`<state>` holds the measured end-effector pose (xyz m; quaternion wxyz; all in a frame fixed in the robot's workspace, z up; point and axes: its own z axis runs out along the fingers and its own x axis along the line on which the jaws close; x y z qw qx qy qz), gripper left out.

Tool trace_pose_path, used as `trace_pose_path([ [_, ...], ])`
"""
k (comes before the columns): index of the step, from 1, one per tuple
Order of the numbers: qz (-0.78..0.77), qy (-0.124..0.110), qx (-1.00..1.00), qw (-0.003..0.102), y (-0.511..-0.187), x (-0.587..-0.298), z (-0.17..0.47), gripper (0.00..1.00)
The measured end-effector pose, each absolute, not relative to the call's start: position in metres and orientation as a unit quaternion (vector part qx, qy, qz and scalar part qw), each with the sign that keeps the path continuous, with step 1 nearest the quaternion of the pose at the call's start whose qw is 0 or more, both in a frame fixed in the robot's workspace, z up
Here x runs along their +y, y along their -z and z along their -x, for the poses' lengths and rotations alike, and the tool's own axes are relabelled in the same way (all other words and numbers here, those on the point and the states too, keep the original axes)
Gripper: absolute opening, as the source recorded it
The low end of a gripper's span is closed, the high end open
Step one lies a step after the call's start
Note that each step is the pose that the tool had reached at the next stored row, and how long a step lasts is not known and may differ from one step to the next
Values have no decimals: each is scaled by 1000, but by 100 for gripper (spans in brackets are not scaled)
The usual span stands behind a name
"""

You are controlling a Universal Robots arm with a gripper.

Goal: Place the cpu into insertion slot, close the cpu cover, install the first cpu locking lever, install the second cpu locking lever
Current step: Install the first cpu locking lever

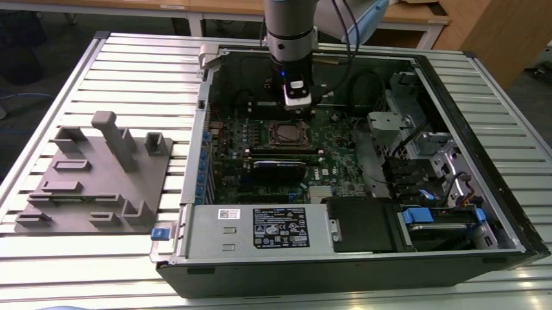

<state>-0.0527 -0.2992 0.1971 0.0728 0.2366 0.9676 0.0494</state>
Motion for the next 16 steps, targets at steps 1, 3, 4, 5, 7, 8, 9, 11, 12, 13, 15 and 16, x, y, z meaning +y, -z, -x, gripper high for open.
trace_pose_path([
  [1, -237, -49, 968, 73, -197, -298, 53, 11],
  [3, -237, -49, 968, 73, -197, -297, 53, 11],
  [4, -236, -49, 968, 73, -197, -297, 53, 11],
  [5, -236, -48, 968, 73, -197, -297, 53, 11],
  [7, -236, -47, 968, 73, -197, -297, 53, 11],
  [8, -236, -45, 968, 74, -196, -297, 53, 11],
  [9, -236, -43, 968, 74, -196, -297, 53, 11],
  [11, -236, -40, 968, 75, -196, -297, 53, 11],
  [12, -236, -40, 968, 75, -196, -297, 53, 11],
  [13, -236, -40, 968, 75, -196, -297, 53, 11],
  [15, -236, -40, 968, 75, -196, -297, 53, 11],
  [16, -236, -40, 968, 76, -196, -297, 53, 11],
])
